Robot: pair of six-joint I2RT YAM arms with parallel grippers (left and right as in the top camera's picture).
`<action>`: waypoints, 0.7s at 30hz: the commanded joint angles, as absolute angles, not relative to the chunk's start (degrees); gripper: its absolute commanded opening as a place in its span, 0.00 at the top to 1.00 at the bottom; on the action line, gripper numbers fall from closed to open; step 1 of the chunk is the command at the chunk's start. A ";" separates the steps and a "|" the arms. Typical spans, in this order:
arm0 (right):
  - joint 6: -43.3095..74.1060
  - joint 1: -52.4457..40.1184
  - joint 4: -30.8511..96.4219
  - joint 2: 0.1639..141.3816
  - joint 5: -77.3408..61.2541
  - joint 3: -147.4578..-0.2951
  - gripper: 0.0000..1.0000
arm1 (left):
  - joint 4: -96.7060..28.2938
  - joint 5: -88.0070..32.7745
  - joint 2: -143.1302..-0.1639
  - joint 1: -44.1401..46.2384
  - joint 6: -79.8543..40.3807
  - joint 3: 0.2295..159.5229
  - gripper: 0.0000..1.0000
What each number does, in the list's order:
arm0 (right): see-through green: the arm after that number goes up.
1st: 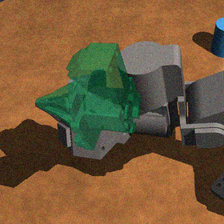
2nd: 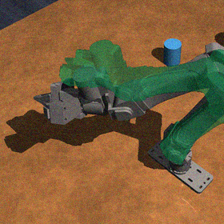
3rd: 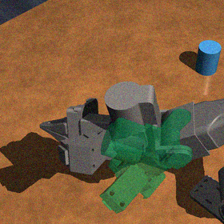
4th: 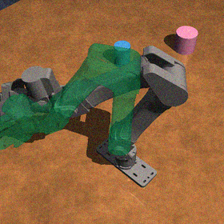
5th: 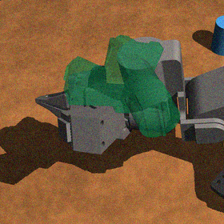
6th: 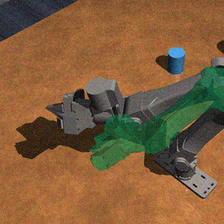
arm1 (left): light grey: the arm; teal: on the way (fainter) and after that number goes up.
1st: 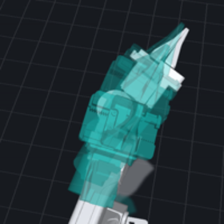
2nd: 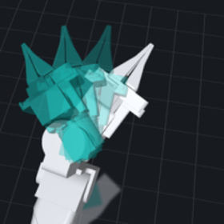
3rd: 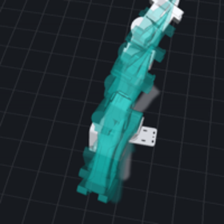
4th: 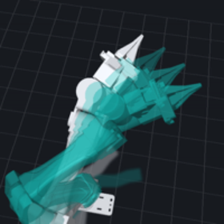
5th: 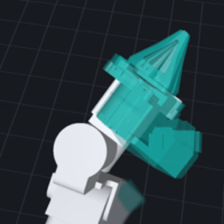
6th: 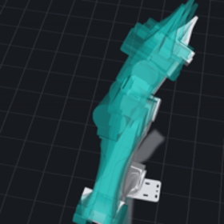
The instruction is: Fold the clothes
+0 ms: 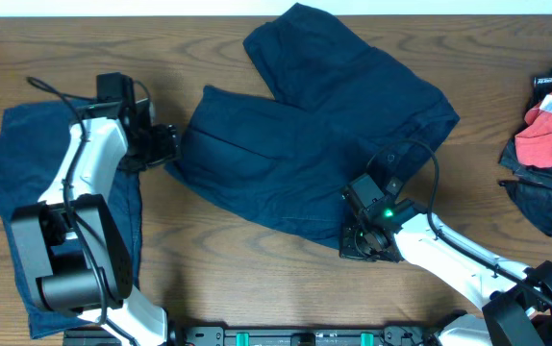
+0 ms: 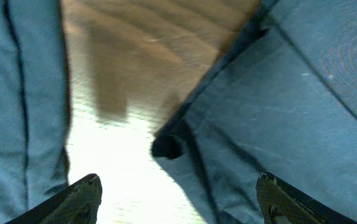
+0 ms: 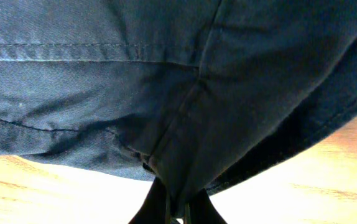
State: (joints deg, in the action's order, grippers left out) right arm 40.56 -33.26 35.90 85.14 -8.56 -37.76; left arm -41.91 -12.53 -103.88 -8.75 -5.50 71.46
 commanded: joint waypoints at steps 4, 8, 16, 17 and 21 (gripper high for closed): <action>40.21 -33.76 35.73 86.15 -8.38 -37.06 0.99 | -40.77 -18.11 -106.80 -8.23 -4.71 68.69 0.19; 40.21 -33.76 35.75 86.15 -8.62 -37.06 0.99 | -40.16 -20.40 -109.38 -7.94 -4.71 68.69 0.19; 40.16 -33.71 35.73 86.15 -9.28 -37.06 0.99 | -39.27 -20.36 -112.81 -7.94 -4.78 68.69 0.66; 40.18 -33.71 35.68 86.15 -9.26 -37.06 0.99 | -38.96 -20.36 -112.92 -7.94 -4.80 68.69 0.92; 40.21 -33.71 34.13 86.15 -9.23 -37.12 0.99 | -37.95 -20.38 -112.95 -7.94 -5.30 68.71 0.94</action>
